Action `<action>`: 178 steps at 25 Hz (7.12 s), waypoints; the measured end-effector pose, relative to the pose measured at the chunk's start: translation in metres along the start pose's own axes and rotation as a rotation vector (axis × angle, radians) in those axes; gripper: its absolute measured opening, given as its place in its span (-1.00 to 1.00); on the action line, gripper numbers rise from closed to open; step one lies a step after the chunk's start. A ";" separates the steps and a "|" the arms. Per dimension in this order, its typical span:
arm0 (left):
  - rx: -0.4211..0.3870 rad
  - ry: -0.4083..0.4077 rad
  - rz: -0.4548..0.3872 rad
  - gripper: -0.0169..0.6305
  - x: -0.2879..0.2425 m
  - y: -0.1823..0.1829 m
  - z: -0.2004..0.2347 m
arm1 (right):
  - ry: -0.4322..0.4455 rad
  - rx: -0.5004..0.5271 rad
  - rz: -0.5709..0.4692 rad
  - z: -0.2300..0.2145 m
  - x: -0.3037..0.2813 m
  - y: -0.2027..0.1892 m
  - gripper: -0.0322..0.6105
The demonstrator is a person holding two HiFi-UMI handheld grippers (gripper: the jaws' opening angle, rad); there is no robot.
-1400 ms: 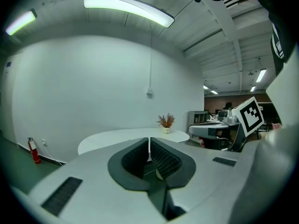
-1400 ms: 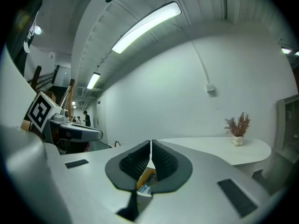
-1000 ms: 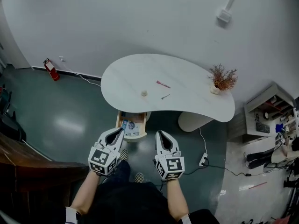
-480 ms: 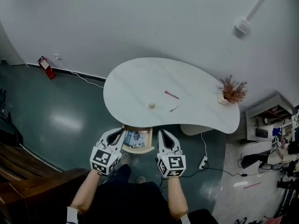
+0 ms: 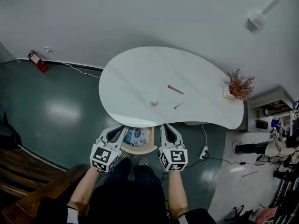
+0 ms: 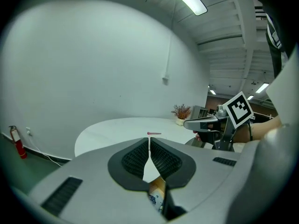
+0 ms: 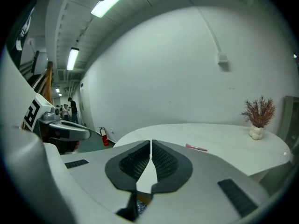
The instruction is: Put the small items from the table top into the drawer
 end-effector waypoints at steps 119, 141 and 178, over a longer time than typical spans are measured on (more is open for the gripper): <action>0.234 0.280 0.097 -0.87 0.005 -0.156 0.010 | 0.475 0.157 0.283 0.065 -0.072 -0.171 -0.43; 0.279 0.314 0.093 -0.87 0.003 -0.228 0.035 | 0.485 0.193 0.363 0.082 -0.107 -0.237 -0.43; 0.237 0.298 0.078 -0.87 0.000 -0.189 0.018 | 0.450 0.152 0.281 0.065 -0.093 -0.194 -0.42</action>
Point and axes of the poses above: the fingertips, and each gripper's own axes: x backward along the fingers, z to its left, y out of its top, the point moved 7 cm from there along x, backward along the fingers, and after that the axes turned 4 degrees about x, right-handed, at the moved point
